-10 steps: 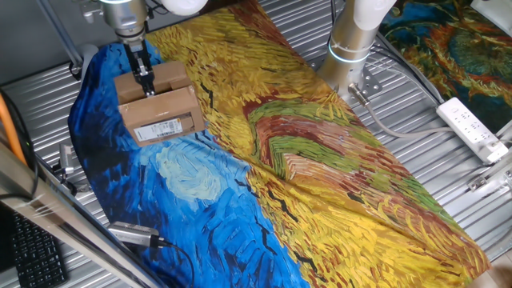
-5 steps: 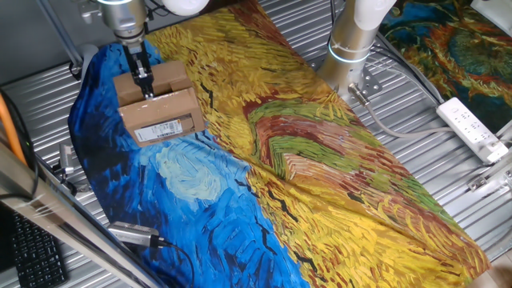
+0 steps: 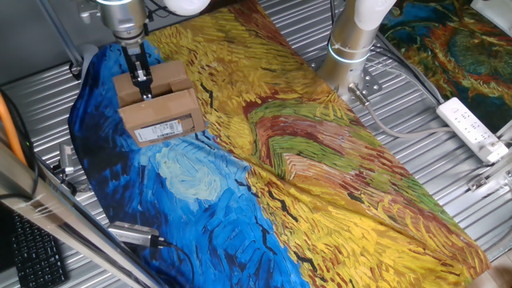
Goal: Open a box
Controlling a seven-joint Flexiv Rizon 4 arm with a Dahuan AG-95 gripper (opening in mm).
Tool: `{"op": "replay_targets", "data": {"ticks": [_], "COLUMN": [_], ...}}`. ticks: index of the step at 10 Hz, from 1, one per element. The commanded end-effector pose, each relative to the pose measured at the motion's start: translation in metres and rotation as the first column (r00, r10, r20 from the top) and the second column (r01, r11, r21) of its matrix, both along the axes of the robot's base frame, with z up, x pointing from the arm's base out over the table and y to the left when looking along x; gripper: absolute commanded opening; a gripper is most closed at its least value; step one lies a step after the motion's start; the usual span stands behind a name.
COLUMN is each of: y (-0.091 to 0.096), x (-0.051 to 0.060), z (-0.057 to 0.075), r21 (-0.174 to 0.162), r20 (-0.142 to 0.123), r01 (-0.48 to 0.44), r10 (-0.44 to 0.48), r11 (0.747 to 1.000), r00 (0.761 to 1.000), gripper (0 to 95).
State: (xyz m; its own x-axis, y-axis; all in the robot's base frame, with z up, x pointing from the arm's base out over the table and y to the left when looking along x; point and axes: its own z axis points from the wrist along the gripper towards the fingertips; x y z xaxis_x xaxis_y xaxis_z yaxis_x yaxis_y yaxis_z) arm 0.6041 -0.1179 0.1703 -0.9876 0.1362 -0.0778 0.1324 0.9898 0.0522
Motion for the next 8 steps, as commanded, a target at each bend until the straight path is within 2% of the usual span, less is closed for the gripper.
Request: {"op": "replay_targets", "data": {"ticks": [1, 5, 8], "y": [0.001, 0.0034, 0.0039], "x": [0.0008, 0.0024, 0.0024], "z": [0.0, -0.0011, -0.001], "r21": [-0.003, -0.013, -0.011], "r20": [-0.007, -0.009, -0.022], "r01": [0.001, -0.005, -0.003], "r10": [-0.001, 0.005, 0.003], "r11": [1.0, 1.0, 1.0], "r00": [1.0, 1.0, 1.0], "gripper": [57.0, 57.0, 57.0]}}
